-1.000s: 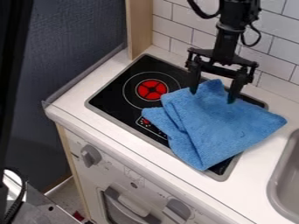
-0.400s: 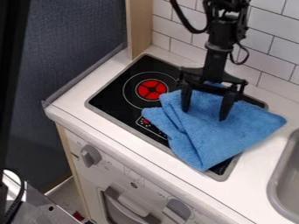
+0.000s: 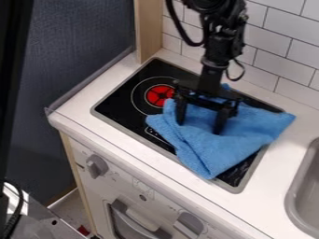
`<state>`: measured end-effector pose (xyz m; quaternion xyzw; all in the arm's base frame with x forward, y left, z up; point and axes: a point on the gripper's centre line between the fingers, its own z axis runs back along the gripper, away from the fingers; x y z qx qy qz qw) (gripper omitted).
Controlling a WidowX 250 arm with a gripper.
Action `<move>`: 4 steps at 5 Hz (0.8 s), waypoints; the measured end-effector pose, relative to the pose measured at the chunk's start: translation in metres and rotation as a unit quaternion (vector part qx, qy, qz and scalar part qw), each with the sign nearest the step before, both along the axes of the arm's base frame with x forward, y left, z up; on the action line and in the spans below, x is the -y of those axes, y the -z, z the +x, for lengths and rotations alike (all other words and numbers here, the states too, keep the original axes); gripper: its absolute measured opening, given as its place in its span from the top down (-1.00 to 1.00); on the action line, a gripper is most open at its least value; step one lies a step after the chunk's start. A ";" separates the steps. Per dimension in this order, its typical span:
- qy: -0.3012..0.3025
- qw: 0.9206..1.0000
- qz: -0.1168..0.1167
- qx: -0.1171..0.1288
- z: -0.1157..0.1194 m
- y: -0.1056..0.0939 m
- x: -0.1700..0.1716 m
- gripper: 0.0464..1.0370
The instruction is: Move the cloth to the left of the stove
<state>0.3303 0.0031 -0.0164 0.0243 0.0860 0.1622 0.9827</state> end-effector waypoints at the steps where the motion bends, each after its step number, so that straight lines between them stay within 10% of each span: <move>1: -0.005 1.000 0.018 0.010 -0.004 0.004 -0.018 -0.93; 4: -0.047 0.997 0.057 0.025 0.004 -0.002 -0.098 -0.93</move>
